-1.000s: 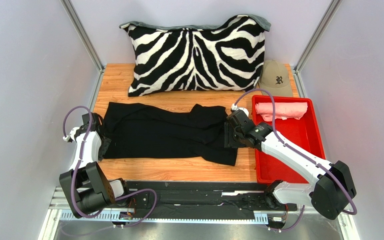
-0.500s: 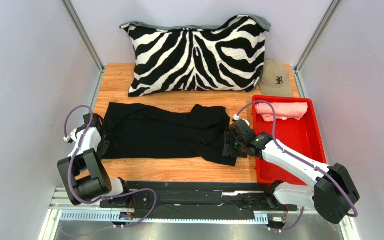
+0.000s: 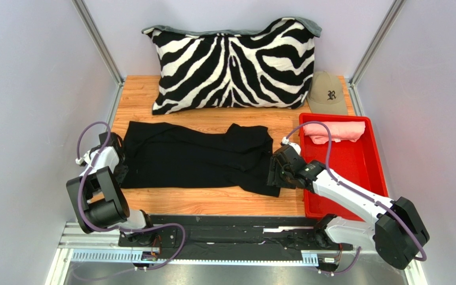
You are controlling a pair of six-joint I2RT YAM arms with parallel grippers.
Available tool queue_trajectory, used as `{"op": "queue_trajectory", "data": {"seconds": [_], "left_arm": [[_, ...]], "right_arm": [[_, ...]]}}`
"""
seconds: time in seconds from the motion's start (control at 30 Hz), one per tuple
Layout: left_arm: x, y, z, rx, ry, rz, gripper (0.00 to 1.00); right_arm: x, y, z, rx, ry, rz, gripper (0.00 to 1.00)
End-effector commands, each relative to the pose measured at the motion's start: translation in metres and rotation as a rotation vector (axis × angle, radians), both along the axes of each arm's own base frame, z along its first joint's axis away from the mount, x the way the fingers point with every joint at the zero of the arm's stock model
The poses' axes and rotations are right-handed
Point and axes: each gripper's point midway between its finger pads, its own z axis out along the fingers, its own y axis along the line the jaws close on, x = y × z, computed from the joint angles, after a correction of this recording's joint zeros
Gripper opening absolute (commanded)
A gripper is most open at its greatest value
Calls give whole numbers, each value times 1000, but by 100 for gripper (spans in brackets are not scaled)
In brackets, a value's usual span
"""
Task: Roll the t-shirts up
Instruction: Fold the T-shirt at the center of the board.
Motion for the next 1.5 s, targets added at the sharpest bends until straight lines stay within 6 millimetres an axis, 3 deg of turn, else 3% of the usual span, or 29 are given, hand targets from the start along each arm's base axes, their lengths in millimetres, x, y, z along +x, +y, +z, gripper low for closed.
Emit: {"op": "queue_trajectory", "data": {"seconds": [0.0, 0.23, 0.33, 0.37, 0.47, 0.5, 0.67, 1.1, 1.33, 1.47], "left_arm": [[10, 11, 10, 38, -20, -1, 40], [11, 11, 7, 32, -10, -11, 28], [13, 12, 8, 36, -14, -18, 19], [14, 13, 10, 38, -17, -20, 15], [17, 15, 12, 45, -19, -33, 8], [17, 15, 12, 46, -16, -36, 1], [18, 19, 16, 63, -16, -39, 0], [18, 25, 23, 95, -5, -45, 0], [21, 28, 27, 110, -5, -52, 0], [21, 28, 26, 111, 0, -54, 0]], "right_arm": [[2, -9, -5, -18, -16, -56, 55], [5, -7, -10, -12, -13, -70, 48], [8, -7, -9, -20, -19, -72, 35], [11, -7, -6, -22, -29, -73, 22], [17, -9, 0, -37, -44, -72, 10], [21, -8, 5, -48, -58, -58, 8], [32, -23, 19, -149, -95, -54, 1], [60, -45, 39, -336, -153, -70, 0], [70, -59, 29, -423, -138, -93, 1], [77, -48, 23, -399, -130, -58, 5]]}}
